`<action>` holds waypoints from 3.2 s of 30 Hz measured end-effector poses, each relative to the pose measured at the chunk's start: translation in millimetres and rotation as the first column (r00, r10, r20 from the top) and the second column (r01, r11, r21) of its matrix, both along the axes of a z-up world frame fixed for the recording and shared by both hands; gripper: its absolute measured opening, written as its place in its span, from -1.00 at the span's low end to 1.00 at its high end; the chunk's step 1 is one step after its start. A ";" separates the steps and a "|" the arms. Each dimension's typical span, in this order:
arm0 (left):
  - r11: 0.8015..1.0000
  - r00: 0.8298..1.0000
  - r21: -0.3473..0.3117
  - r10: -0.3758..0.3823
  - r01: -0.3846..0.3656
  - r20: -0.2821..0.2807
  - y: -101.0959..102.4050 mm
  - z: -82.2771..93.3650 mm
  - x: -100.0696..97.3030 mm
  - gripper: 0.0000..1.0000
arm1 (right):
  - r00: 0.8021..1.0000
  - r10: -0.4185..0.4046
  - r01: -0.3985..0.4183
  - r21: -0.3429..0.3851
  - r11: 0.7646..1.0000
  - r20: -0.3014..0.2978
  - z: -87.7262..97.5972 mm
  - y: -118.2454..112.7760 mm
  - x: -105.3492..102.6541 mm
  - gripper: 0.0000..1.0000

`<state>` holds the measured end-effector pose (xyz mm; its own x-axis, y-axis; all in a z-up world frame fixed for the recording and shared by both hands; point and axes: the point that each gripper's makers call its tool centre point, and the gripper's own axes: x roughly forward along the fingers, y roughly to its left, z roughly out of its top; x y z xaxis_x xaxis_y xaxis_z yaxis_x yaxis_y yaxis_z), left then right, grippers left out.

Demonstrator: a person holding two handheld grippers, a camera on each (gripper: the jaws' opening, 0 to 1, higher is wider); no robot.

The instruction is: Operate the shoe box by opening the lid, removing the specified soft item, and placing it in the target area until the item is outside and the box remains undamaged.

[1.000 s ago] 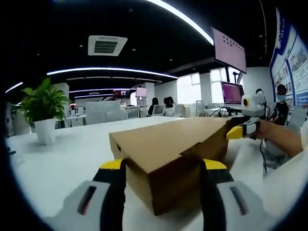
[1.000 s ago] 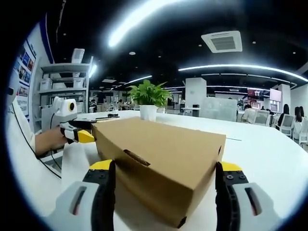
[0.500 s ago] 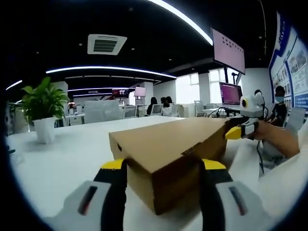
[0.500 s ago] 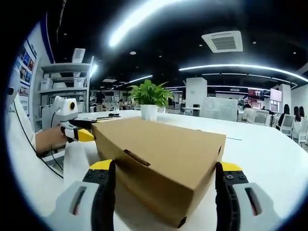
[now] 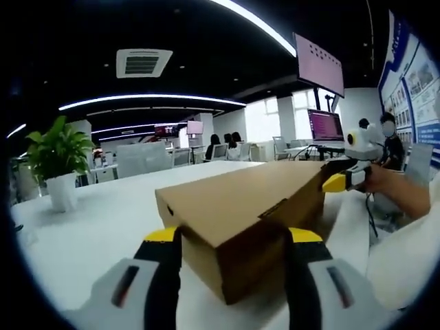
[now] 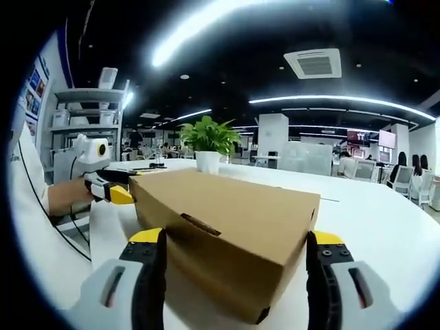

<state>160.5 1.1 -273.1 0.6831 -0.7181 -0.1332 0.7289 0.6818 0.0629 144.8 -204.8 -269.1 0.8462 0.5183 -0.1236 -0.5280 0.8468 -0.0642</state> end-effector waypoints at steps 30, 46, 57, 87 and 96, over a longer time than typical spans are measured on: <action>1.000 1.000 0.026 0.010 -0.009 -0.027 7.0 2.5 -18.4 0.20 | 0.998 0.027 -0.029 -0.026 0.999 -0.052 1.3 6.6 -11.0 0.70; 1.000 1.000 0.025 0.015 -0.015 0.003 7.7 1.7 -13.9 0.22 | 0.999 0.026 -0.026 -0.013 1.000 -0.022 1.2 7.5 -10.9 0.70; 0.999 1.000 0.043 0.000 0.000 -0.001 10.3 0.6 -6.8 0.22 | 0.998 0.029 -0.033 -0.065 0.997 -0.062 -2.1 6.1 -7.4 0.63; 0.998 0.999 0.035 0.046 -0.046 -0.005 18.7 5.9 -5.8 0.14 | 0.999 0.037 -0.038 -0.048 0.998 -0.025 -1.6 8.3 -5.5 0.64; 0.998 0.994 0.026 0.059 -0.062 0.095 39.8 37.8 -9.5 0.30 | 0.992 0.072 -0.057 -0.149 0.987 0.100 26.8 6.8 -16.6 0.62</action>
<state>151.0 40.9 -235.3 0.7356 -0.6719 -0.0863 0.6763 0.7213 0.1493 128.2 -198.1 -242.3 0.8238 0.5553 -0.1142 -0.5652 0.7887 -0.2419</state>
